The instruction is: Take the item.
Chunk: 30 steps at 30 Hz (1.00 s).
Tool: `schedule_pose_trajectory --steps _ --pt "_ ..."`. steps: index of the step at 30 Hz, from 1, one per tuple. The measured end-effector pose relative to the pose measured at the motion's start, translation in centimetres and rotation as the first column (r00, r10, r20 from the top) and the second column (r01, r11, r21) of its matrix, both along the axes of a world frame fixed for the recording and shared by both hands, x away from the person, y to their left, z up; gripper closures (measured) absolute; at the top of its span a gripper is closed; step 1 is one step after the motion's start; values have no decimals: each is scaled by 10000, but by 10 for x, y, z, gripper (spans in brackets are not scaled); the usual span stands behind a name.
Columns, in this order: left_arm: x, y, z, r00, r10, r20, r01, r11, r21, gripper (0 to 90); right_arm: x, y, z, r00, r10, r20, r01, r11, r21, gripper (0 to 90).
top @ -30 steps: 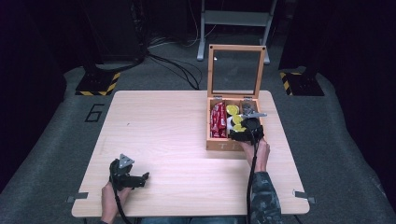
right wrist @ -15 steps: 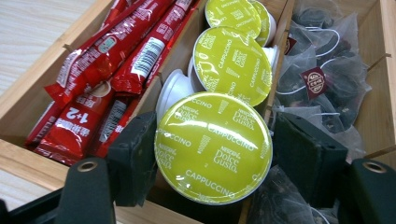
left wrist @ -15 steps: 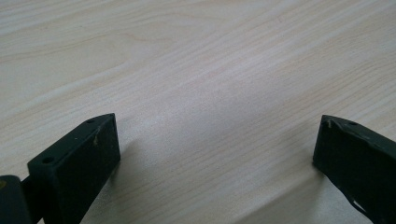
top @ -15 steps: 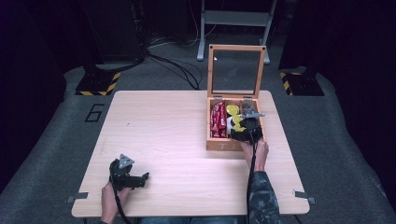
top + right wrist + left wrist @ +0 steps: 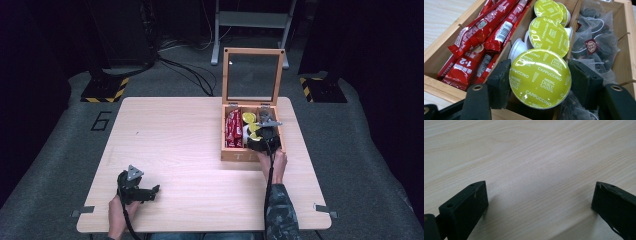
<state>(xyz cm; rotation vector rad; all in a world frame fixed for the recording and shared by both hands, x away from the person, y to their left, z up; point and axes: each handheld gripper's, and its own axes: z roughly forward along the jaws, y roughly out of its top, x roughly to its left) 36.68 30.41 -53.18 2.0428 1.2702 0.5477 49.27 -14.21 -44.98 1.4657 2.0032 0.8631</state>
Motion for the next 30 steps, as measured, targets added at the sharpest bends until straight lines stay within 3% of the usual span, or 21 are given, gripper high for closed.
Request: schedule_pose_trajectory --steps 30 --pt "0 0 0 10000 22 25 -22 10000 -2 3 -24 10 25 9920 434 1183 -432 9991 -45 368"
